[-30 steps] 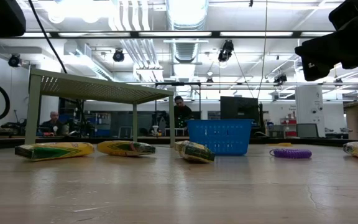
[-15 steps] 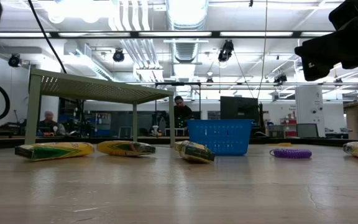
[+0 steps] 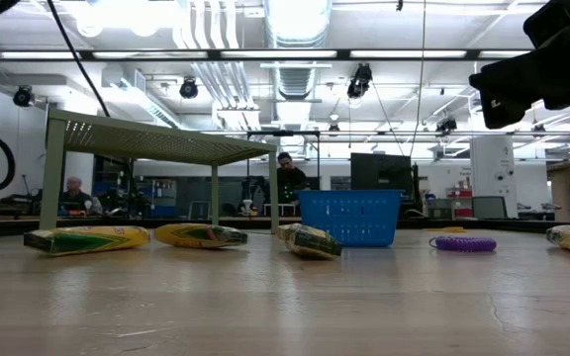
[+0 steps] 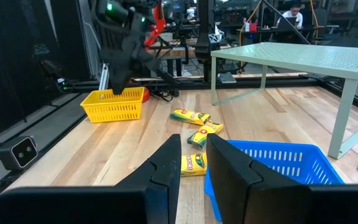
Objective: Pick & Place Office Desk Supplies
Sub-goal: Put the bottom red rubber band into the yellow basket
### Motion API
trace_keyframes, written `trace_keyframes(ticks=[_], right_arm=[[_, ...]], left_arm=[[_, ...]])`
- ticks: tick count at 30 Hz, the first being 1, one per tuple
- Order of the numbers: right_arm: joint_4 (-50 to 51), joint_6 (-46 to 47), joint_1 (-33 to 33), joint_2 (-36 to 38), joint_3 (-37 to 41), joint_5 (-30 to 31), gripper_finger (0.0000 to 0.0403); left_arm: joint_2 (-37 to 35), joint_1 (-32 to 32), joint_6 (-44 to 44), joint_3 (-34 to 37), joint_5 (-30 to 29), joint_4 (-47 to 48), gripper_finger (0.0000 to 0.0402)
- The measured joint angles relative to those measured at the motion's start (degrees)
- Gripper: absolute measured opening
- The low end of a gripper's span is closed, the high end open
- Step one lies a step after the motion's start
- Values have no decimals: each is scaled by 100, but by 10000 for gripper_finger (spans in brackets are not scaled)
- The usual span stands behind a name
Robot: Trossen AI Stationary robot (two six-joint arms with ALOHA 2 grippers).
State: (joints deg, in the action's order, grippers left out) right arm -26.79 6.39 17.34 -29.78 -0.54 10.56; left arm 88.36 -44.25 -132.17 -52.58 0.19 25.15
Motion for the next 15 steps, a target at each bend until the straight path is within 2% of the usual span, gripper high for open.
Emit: trace_keyframes(ticks=[9,13,15], right_arm=[[-1,0,-2,2,0,-1,71],[-2,0,-2,0,0,1,77],[0,0,0,0,0,0,80]], left_arm=[[-682,320,2238,9,-1965,-236,126],[-1119,475,3927,9,-3023,-249,126],[-1389,576,4760,9,-3332,-293,126]])
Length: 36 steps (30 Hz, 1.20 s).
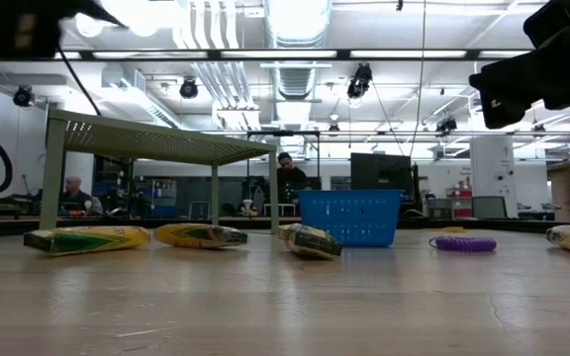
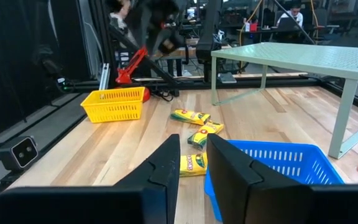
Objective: Pick & Place Office Desk Supplies
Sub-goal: Put the bottom red rubber band into the yellow basket
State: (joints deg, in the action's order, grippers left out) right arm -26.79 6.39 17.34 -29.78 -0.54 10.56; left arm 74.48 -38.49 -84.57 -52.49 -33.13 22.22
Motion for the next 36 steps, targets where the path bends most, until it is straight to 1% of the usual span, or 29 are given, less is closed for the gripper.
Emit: trace_keyframes(ticks=[3,5,6,9,13,15,18,20,23,29,33,36], right_arm=[[0,0,-1,0,0,1,84],[-2,0,-2,1,0,1,86],[-2,0,-2,2,0,1,86],[-2,0,-2,0,0,1,86],[-2,0,-2,0,0,0,80],[-1,0,-1,0,0,1,77],[0,0,-1,0,0,1,72],[0,0,0,0,0,1,69],[-2,0,-2,1,0,1,68],[-2,0,-2,2,0,1,76],[-2,0,-2,2,0,1,82],[-1,0,-1,0,0,1,85]], left_arm=[[-461,281,1275,16,-17,-221,126],[-763,544,2433,33,142,-514,126],[-886,712,3067,35,328,-714,126],[-1198,1290,4484,35,1216,-1145,126],[-1427,2179,6043,35,2766,-1564,126],[-1534,2578,6575,39,3422,-1551,126],[-1750,3041,6945,39,3912,-1518,126],[-1937,3224,7178,39,3959,-1407,124],[-2353,3308,7466,39,3926,-1063,121],[-3143,3319,7583,39,3520,-7,120],[-3329,3316,7580,46,3261,520,120],[-3370,3319,7586,46,3184,490,120]])
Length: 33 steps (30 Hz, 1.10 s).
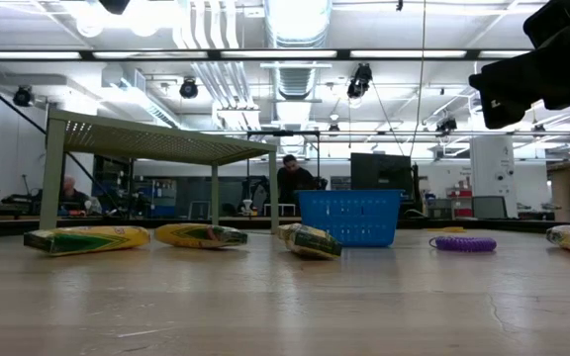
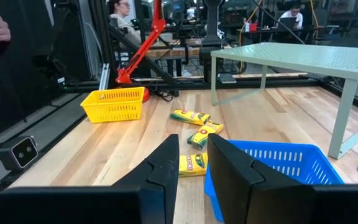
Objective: Pick & Place Office Desk Supplies
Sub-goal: Put the bottom red rubber band into the yellow basket
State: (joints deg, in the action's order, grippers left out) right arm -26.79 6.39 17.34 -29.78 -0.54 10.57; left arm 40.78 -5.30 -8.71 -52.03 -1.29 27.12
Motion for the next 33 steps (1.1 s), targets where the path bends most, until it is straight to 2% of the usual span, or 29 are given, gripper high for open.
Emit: trace_keyframes(ticks=[10,19,33], right_arm=[[-2,0,1,0,0,-2,79],[-1,0,-1,0,0,0,68],[1,-189,-1,2,0,0,86]], left_arm=[[289,-2,137,257,-198,-1265,119],[617,0,142,260,-429,-1278,119],[947,0,122,260,-429,-1060,119]])
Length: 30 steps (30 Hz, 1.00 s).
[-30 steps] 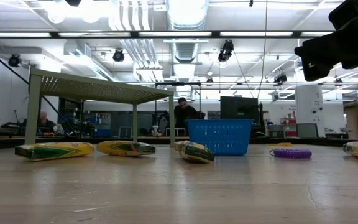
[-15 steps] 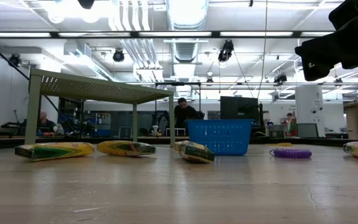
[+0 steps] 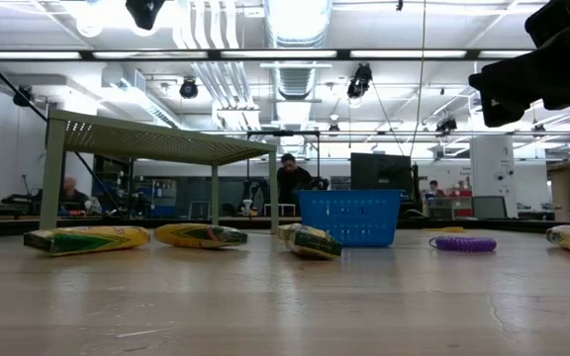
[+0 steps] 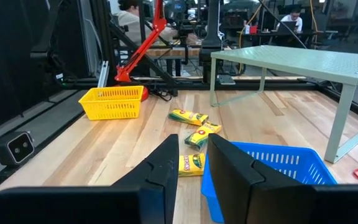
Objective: Pick & Place Office Desk Supplies
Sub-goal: Put the bottom red rubber band into the yellow basket
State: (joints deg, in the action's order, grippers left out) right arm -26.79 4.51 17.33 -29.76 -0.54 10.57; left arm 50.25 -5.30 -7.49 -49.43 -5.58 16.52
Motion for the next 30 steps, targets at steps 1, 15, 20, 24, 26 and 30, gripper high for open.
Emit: trace_keyframes(ticks=[1,15,20,24,26,30], right_arm=[[-2,15,0,0,0,0,87],[-2,106,2,-2,0,2,69],[1,151,1,-2,0,2,71],[39,196,1,0,0,-3,76],[26,167,0,2,0,-20,79],[142,286,-15,39,-105,19,76]], left_arm=[[18,0,0,0,0,-29,119],[23,0,-2,-2,0,42,119],[23,0,-2,-2,0,115,119],[23,0,-4,-2,0,152,119],[23,0,-4,-2,0,152,119],[23,0,-4,-2,0,155,119]])
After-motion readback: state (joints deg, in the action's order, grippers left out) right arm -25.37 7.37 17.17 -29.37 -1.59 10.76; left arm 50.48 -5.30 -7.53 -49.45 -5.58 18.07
